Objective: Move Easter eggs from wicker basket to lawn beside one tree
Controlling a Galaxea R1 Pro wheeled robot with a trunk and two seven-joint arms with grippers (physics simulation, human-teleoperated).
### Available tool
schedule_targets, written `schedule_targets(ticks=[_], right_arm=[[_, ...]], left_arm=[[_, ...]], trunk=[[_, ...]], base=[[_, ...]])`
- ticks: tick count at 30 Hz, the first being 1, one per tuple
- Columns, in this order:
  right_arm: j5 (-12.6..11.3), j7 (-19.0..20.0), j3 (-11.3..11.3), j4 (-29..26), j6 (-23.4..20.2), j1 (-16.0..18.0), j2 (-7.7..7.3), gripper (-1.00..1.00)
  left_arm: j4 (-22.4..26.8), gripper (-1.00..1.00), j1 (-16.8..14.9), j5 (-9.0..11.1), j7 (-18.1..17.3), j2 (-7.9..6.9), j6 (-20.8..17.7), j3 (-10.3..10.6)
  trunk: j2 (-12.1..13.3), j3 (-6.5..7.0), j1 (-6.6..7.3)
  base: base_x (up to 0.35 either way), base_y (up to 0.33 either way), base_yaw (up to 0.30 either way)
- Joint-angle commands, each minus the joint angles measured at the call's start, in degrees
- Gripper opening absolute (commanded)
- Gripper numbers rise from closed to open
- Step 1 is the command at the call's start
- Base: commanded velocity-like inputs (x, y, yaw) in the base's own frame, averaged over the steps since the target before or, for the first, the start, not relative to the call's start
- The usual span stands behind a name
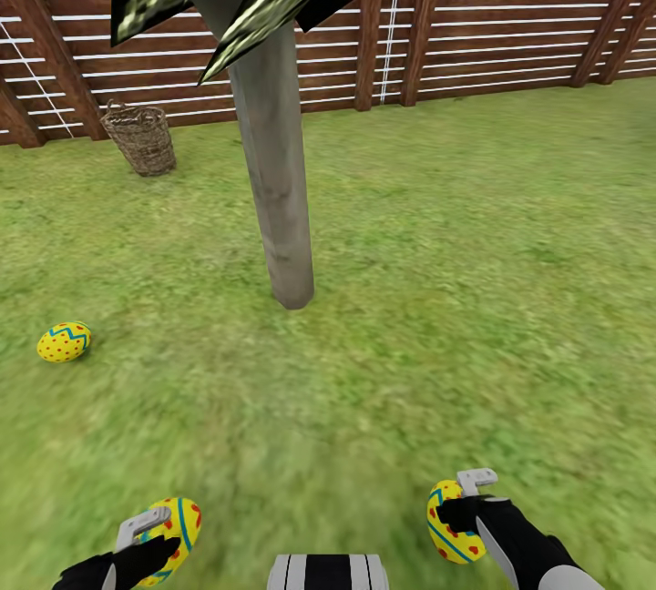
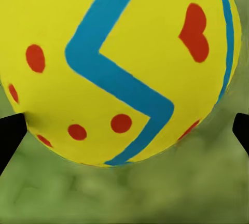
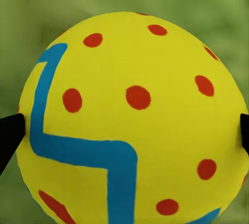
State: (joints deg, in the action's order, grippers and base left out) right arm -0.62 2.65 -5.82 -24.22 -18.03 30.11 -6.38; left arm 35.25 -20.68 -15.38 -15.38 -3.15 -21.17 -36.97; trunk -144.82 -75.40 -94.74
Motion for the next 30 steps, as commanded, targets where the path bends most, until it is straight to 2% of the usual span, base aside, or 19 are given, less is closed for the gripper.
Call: schedule_targets(ticks=[1, 6, 12, 19, 30], right_arm=[[-1.14, 0.25, -0.41, 3.74, -0.33, -0.05, -0.02, 1.00], [-1.14, 0.25, -0.42, 3.74, -0.34, -0.05, 0.05, 1.00], [-1.14, 0.25, -0.42, 3.74, -0.34, -0.05, 0.05, 1.00], [-1.14, 0.25, -0.42, 3.84, -0.34, -0.05, 0.05, 1.00], [-1.14, 0.25, -0.42, 3.91, -0.34, -0.05, 0.05, 1.00]], left_arm=[[0.08, 1.00, -0.04, -0.62, -0.56, 0.07, -0.20, -0.38], [-0.01, 1.00, -0.06, 0.37, -0.60, 0.07, -0.20, -0.33], [-0.09, 1.00, -0.06, 0.35, -0.61, 0.09, -0.19, -0.30], [0.12, 1.00, -0.06, 0.51, -0.09, 0.32, -0.28, -0.18], [-0.24, 1.00, -0.06, 0.44, -0.09, 0.40, -0.36, -0.21]], trunk=[[-0.01, -0.05, 0.00], [-0.01, -0.05, 0.00], [-0.01, -0.05, 0.00], [0.08, 1.50, 0.18], [0.23, 3.94, 0.46]], base=[[0.000, 0.000, 0.000], [0.000, 0.000, 0.000], [0.000, 0.000, 0.000], [-0.006, 0.000, 0.000], [-0.320, 0.000, 0.000]])
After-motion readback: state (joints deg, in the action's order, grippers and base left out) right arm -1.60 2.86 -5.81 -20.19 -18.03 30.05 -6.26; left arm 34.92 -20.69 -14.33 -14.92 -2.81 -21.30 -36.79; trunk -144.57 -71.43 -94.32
